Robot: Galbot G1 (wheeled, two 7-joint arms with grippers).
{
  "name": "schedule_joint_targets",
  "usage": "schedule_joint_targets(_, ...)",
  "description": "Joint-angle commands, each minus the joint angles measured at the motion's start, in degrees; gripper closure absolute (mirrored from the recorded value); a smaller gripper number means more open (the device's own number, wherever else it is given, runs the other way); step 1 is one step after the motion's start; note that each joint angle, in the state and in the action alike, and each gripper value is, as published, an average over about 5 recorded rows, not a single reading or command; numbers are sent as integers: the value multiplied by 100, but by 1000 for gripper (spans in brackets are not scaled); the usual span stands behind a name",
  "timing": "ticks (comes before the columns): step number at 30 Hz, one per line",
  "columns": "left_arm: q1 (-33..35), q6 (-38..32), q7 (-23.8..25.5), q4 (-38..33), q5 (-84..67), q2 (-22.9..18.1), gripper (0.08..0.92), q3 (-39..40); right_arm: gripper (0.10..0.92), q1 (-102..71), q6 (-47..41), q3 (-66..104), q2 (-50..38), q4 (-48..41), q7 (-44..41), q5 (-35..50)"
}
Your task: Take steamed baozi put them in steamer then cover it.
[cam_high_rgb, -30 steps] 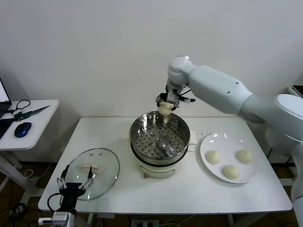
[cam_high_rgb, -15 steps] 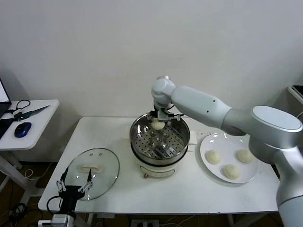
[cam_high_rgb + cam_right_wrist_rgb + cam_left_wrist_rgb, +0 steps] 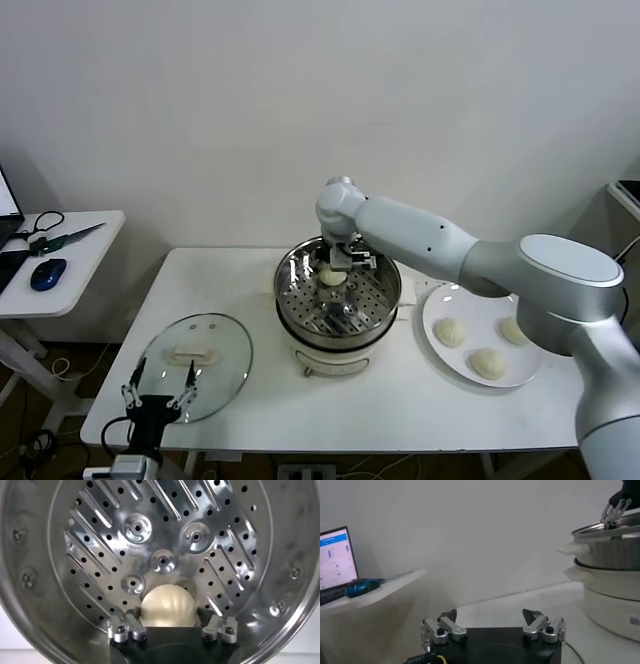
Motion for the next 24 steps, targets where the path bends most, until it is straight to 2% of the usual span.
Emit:
schedule_joint_targets(1,4,-6,-13,5,8,-9,177,6,205,82,7,9,-103,48,36,182)
schedule_joint_targets(8,-4,6,-25,-4,24,9,177,8,202,592,-38,98,-675,541,-188,878)
schedule_joint_targets(13,-3,10,-30,-21,35,12,177,16,203,1132,-652,-207,-1353,688,102,2137)
schedule_joint_targets(18,15,15,-33,-80,36,17,177,14,203,1709,-2446,-1196,-2240,897,870,4110)
schedule_joint_targets(24,3,40,-29,-138,38,20,177,19,203,1583,-4556,-1440,-3250,1164,223,5747)
